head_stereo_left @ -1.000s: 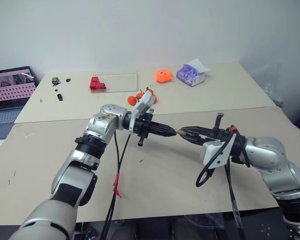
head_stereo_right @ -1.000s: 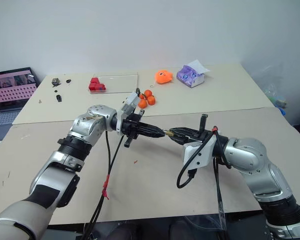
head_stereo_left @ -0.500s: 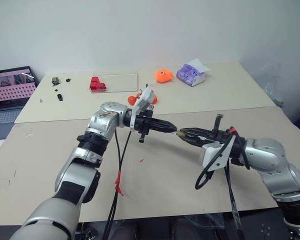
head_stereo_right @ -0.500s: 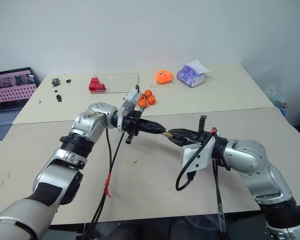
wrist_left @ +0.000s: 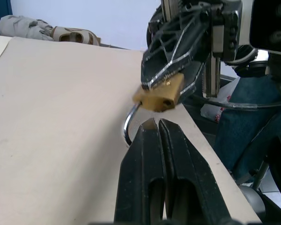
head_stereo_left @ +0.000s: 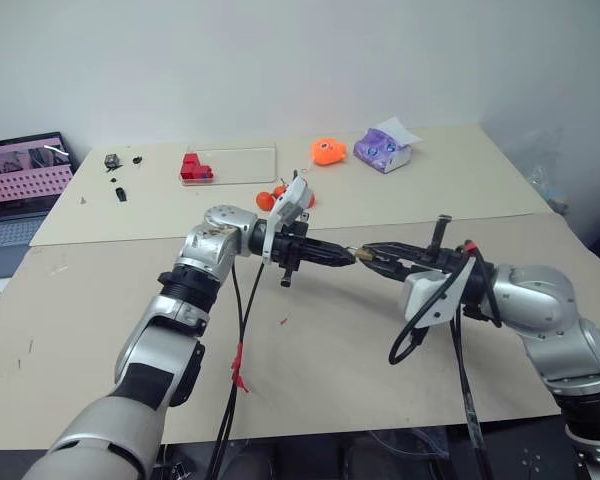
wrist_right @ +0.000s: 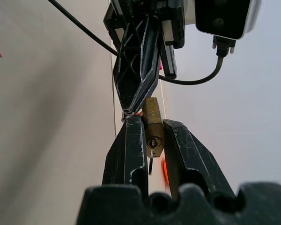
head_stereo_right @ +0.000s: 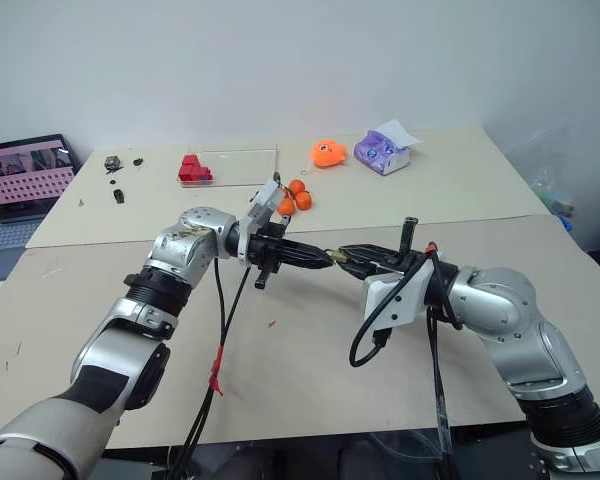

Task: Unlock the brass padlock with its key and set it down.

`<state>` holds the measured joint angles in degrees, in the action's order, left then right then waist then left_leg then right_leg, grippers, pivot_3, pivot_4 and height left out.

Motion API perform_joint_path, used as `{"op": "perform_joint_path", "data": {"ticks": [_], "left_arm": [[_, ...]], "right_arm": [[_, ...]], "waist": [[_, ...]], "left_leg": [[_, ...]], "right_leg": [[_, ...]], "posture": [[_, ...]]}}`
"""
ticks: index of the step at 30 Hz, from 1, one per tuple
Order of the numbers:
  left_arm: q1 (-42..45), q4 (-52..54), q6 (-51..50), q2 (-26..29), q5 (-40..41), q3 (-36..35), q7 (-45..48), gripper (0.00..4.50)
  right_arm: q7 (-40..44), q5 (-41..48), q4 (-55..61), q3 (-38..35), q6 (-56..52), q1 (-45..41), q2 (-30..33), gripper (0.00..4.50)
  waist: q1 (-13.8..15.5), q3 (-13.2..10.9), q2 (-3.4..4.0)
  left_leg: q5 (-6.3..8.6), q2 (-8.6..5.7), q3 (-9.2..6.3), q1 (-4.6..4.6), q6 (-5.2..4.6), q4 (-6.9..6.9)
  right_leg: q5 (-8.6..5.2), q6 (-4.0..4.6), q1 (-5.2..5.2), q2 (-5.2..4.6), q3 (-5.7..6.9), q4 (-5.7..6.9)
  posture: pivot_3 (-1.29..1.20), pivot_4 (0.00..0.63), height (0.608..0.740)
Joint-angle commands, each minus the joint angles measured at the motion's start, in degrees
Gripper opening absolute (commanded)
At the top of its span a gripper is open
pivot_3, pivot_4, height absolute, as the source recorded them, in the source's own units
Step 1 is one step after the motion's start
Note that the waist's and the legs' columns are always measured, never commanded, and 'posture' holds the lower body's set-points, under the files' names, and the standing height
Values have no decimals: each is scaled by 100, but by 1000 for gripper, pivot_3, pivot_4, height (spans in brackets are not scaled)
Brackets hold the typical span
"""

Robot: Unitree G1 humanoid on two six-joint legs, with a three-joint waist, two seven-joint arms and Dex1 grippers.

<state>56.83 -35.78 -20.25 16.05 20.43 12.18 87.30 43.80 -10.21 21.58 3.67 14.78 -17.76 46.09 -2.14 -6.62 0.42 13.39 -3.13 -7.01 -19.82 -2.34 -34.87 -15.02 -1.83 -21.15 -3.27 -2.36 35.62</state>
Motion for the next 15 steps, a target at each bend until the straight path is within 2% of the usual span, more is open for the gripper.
{"op": "perform_joint_path", "data": {"ticks": [1, 10, 11, 12, 13, 14, 15], "left_arm": [[172, 34, 76, -22, 38, -173, 45, 114], [149, 26, 95, -51, 18, -173, 57, 114], [146, 25, 97, -51, 15, -170, 61, 114], [142, 25, 104, -50, 13, -169, 67, 114], [141, 24, 104, -49, 13, -169, 73, 114], [144, 16, 108, -57, 10, -171, 73, 114], [147, 11, 111, -65, 8, -173, 74, 114]], "right_arm": [[-14, 133, 105, -219, -52, -204, 56, 154], [46, 289, 590, -161, -371, 15, -1, 154], [49, 297, 659, -159, -414, 72, -4, 154], [49, 304, 725, -159, -460, 127, -13, 154], [49, 304, 784, -161, -500, 179, -25, 154], [52, 300, 831, -168, -525, 233, -28, 154], [52, 295, 875, -171, -550, 288, -31, 154]], "waist": [[-1, 0, 0], [3, 0, 0], [4, 0, 0], [13, 104, 5], [22, 230, 5], [33, 293, 0], [52, 344, -4]], "left_leg": [[0, 0, 0, 0, 0, 0], [0, 1, -1, -1, 0, 1], [0, 1, -1, -2, -1, 1], [0, 1, -1, -2, -1, 1], [-19, -1, -3, -27, 34, 0], [-65, -7, 4, -48, 111, -14], [-68, -10, 15, -47, 116, -6]], "right_leg": [[0, 0, 0, -1, 0, 0], [0, 0, 0, -2, 0, -1], [0, 0, 0, -2, 0, -2], [0, 0, 0, -2, 1, -3], [1, 1, -35, -8, -2, -6], [2, 2, -63, -12, -5, 7], [2, 2, -67, -15, -7, 15]], "posture": [[0, 150, 740], [0, 150, 740], [0, 0, 740], [0, 0, 740], [0, 0, 740], [0, 0, 740], [0, 0, 740]]}}
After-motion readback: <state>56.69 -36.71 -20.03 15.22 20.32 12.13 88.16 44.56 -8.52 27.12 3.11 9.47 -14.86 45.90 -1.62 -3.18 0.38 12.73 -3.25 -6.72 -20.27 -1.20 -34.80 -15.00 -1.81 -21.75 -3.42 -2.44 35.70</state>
